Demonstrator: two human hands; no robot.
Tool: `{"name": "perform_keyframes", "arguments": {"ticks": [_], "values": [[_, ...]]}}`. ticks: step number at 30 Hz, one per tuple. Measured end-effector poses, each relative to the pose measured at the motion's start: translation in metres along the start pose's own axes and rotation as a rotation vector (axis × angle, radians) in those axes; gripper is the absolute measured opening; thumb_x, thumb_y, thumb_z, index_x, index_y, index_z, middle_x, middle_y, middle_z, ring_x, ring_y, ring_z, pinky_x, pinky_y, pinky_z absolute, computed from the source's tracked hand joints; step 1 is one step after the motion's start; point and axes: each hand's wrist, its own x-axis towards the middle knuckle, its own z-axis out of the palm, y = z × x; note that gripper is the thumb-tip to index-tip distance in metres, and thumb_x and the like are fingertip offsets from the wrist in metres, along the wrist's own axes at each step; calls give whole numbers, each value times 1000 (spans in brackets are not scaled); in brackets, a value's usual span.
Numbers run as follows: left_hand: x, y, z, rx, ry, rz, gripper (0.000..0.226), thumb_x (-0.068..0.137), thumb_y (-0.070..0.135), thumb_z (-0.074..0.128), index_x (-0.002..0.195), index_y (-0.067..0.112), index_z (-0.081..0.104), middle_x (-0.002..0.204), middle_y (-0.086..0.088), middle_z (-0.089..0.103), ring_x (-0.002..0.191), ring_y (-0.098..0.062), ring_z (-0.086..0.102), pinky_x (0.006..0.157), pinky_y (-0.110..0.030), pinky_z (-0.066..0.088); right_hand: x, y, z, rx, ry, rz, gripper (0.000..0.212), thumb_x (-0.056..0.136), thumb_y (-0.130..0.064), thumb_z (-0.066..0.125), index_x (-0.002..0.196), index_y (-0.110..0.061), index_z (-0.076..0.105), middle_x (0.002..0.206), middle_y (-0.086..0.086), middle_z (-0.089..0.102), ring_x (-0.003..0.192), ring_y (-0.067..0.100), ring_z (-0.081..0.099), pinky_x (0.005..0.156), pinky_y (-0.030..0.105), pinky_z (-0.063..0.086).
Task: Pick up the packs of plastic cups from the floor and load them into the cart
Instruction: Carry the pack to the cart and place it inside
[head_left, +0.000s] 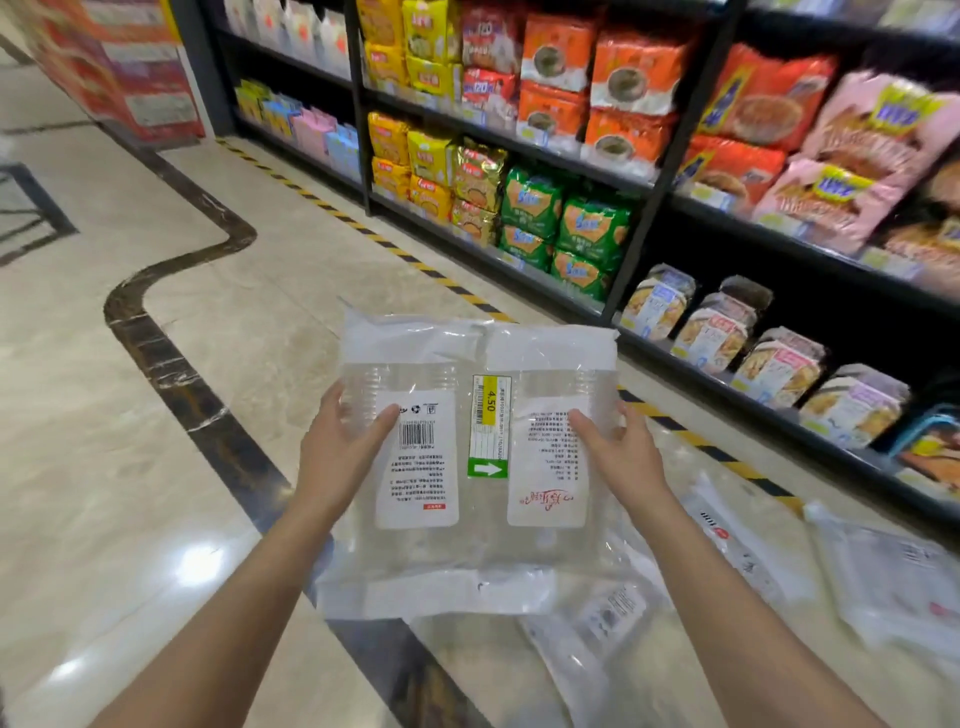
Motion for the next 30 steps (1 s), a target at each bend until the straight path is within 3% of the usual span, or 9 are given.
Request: {"name": "perform_keyframes", "arguments": {"ticks": [3,6,10,15,18,20,22,25,30], "values": [[-11,111,-31,-44,-69,84,73,80,41,68,141,26,31,122,11,52,116,-16,52,98,-32,40,-31,-89,-72,49,83,-48,63,84,-44,62,136,-19,37,128,5,57,112,25,58,95,40,47],[-31,218,-62,-107,-89,115,82,76,42,71,142,24,26,135,-1,50,119,-20,53,104,-41,40,-73,-170,-144,101,156,-108,58,84,-40,63,132,-17,40,126,5,58,111,24,58,96,41,47],[-62,353,-98,-167,-132,229,84,65,47,69,134,22,28,125,7,46,110,-14,52,100,-36,41,-139,-266,-232,145,279,-159,53,85,-39,63,128,-14,44,119,0,59,107,21,59,91,35,47],[-98,458,-127,-251,-250,373,88,64,47,74,138,23,31,121,12,48,108,-11,51,96,-32,40,-215,-341,-314,157,429,-189,55,82,-49,61,127,-19,48,119,1,63,106,23,61,95,44,48],[-120,493,-133,-322,-307,432,68,78,29,72,135,22,35,117,12,47,107,-8,51,88,-26,40,-263,-358,-344,165,483,-267,52,80,-49,64,122,-23,50,118,0,64,104,21,63,92,47,50],[-136,513,-134,-352,-363,488,60,82,23,68,132,25,35,110,14,49,99,-3,51,77,-17,40,-295,-360,-361,170,493,-324,42,75,-50,67,112,-37,51,117,-4,63,105,18,63,92,48,51],[-151,527,-131,-385,-431,529,63,81,25,68,135,22,35,115,9,51,104,-10,52,81,-23,42,-326,-357,-377,185,525,-355,49,69,-54,69,111,-45,47,119,-8,61,107,16,62,90,48,52],[-183,543,-116,-408,-565,561,67,81,29,67,138,25,32,120,7,50,105,-16,53,87,-33,44,-371,-341,-399,226,649,-314,67,75,-37,72,132,-32,36,115,-9,60,102,14,63,89,46,53],[-269,562,-64,-423,-783,633,70,76,34,72,136,26,36,127,2,52,111,-18,54,95,-41,45,-446,-284,-451,236,878,-197,63,80,-27,71,131,-31,33,106,-12,58,95,8,62,85,37,53]]}}
